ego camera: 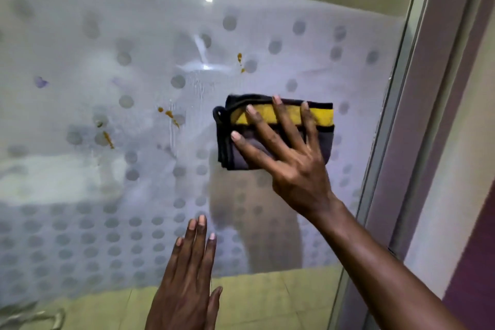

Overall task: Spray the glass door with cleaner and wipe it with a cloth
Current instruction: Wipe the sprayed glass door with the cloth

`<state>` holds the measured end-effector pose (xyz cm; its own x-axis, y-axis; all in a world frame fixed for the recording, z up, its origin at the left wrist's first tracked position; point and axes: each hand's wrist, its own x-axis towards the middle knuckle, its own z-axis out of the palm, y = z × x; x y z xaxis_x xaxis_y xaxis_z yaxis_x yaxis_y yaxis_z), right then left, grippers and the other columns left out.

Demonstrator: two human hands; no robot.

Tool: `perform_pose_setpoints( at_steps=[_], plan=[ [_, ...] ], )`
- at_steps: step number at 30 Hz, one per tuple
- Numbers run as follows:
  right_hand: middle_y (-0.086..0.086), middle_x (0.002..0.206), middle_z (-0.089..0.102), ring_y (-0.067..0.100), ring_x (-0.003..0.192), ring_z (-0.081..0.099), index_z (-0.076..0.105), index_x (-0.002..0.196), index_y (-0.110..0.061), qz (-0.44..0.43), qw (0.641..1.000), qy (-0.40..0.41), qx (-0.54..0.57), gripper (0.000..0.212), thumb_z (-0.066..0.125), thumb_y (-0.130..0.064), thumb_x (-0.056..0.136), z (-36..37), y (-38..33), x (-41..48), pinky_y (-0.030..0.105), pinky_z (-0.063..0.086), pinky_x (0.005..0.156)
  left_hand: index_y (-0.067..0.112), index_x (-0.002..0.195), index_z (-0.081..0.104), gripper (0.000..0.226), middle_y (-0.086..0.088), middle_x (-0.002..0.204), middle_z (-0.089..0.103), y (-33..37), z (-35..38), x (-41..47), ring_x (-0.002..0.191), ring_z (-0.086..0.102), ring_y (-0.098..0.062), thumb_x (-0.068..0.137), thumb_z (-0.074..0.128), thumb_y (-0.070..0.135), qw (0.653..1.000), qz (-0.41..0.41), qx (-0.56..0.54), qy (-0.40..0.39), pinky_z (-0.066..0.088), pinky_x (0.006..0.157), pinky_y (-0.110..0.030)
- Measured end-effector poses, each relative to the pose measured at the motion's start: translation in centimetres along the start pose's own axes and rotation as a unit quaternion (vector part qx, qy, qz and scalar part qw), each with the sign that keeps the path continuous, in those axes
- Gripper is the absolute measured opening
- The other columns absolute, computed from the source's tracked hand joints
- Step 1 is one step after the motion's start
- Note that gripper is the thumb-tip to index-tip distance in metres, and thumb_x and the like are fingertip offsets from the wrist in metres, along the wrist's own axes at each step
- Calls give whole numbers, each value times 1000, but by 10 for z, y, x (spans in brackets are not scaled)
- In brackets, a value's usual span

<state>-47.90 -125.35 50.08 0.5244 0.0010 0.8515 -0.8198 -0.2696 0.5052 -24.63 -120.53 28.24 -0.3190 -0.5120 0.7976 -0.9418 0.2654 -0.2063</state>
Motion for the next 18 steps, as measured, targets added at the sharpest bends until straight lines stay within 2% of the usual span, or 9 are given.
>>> perform_pose_setpoints(
  at_steps=[2, 5, 8, 9, 10, 12, 14, 16, 18],
  plan=[
    [14, 170, 48, 47, 161, 40, 55, 160, -29, 10, 1000, 7, -21, 69, 41, 12, 106, -4, 21, -10, 77, 34, 124, -3, 161, 37, 95, -30, 174, 31, 3, -2, 1, 162, 29, -45, 85, 57, 51, 1000, -5, 0, -3, 29, 124, -55],
    [15, 172, 45, 43, 163, 38, 57, 159, -32, 173, 984, 49, -18, 80, 44, 10, 92, -7, 60, -2, 75, 29, 127, -2, 162, 37, 95, -30, 176, 27, 4, 1, 0, 162, 28, -46, 86, 57, 52, 1000, -4, 1, -3, 25, 127, -54],
    [8, 173, 46, 37, 164, 38, 59, 157, -35, 387, 911, 135, 48, 95, 47, 2, 70, -12, 73, 39, 71, 29, 130, -1, 162, 37, 95, -28, 177, 24, 5, 2, 0, 162, 27, -46, 87, 58, 53, 1000, -1, 0, -11, 19, 131, -50],
    [6, 174, 45, 36, 165, 36, 58, 158, -35, 419, 894, 148, 62, 96, 48, 3, 70, -11, 63, 53, 70, 26, 132, -1, 162, 37, 94, -28, 177, 25, 4, 2, 0, 163, 27, -46, 87, 59, 52, 1000, 2, -3, -9, 18, 132, -50],
    [5, 175, 44, 37, 166, 33, 57, 159, -34, 419, 892, 151, 73, 97, 52, 5, 71, -9, 50, 64, 70, 21, 134, -1, 162, 37, 94, -27, 177, 26, 3, 0, 0, 163, 28, -45, 88, 60, 52, 1000, 1, -8, -7, 19, 132, -49],
    [10, 174, 43, 43, 166, 29, 57, 159, -29, 307, 939, 124, 94, 93, 59, 11, 76, 0, 23, 72, 72, 15, 134, 0, 163, 37, 93, -25, 178, 24, 1, -4, -4, 163, 28, -43, 90, 60, 52, 1000, -9, -15, -13, 21, 132, -47],
    [15, 172, 45, 49, 165, 30, 57, 159, -26, 130, 985, 68, 91, 82, 54, 17, 89, 10, -4, 59, 75, 20, 130, 2, 165, 34, 95, -22, 181, 20, -4, -10, -7, 165, 27, -41, 92, 60, 56, 999, -26, -36, -5, 29, 128, -43],
    [14, 170, 48, 48, 163, 35, 57, 159, -28, 4, 998, 41, 43, 75, 54, 17, 98, 12, -11, 40, 75, 30, 126, 0, 166, 31, 100, -25, 180, 21, -5, -17, -7, 167, 24, -41, 94, 61, 63, 998, -44, -51, 16, 37, 122, -45],
    [13, 168, 50, 44, 160, 42, 58, 158, -29, -15, 998, 62, 4, 73, 59, 15, 100, 8, 6, 30, 73, 37, 124, -3, 165, 31, 105, -28, 178, 23, -5, -22, -3, 167, 23, -44, 94, 62, 69, 996, -62, -49, 37, 41, 118, -50]
  ],
)
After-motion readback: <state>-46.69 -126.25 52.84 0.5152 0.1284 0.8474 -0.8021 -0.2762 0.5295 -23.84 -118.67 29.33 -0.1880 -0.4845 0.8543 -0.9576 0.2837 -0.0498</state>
